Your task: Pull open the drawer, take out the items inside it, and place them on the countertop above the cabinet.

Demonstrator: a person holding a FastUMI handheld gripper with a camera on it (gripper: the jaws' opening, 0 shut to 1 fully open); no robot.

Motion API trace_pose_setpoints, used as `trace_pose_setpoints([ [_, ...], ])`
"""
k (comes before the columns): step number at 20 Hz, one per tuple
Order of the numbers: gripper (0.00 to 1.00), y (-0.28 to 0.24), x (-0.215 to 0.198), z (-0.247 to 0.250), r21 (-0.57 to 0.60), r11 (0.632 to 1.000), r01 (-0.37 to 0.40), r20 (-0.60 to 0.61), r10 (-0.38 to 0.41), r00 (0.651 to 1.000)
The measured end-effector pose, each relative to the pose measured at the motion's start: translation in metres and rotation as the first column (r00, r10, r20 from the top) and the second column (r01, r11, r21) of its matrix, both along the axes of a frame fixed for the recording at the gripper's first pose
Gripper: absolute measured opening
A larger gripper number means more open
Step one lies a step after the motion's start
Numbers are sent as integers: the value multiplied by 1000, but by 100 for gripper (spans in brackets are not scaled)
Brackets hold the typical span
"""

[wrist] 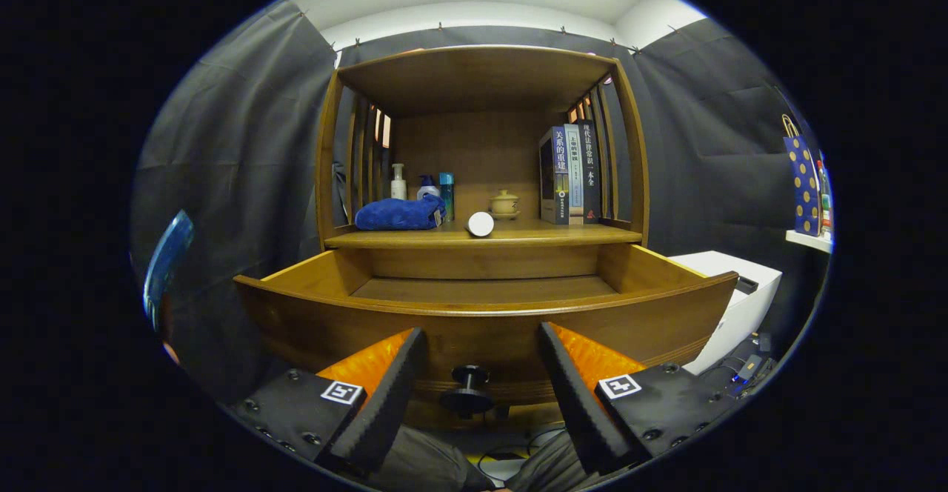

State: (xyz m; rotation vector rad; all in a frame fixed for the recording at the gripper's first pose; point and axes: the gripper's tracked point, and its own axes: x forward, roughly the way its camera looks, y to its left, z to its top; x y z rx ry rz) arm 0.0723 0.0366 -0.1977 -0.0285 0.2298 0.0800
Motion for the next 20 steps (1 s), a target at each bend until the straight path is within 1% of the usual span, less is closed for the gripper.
trace_pose_setpoints([
  [5,99,1,3,-8,-51,998,48,26,-46,999],
  [10,98,3,3,-8,-52,997,49,32,-47,998],
  [13,98,5,11,-9,-37,999,35,19,-34,999],
  [16,98,8,28,-12,-16,999,28,-4,-28,1000],
  [17,98,8,36,-10,-19,999,30,6,-30,1000],
  [20,98,9,60,-11,-29,999,29,-11,-29,1000],
])
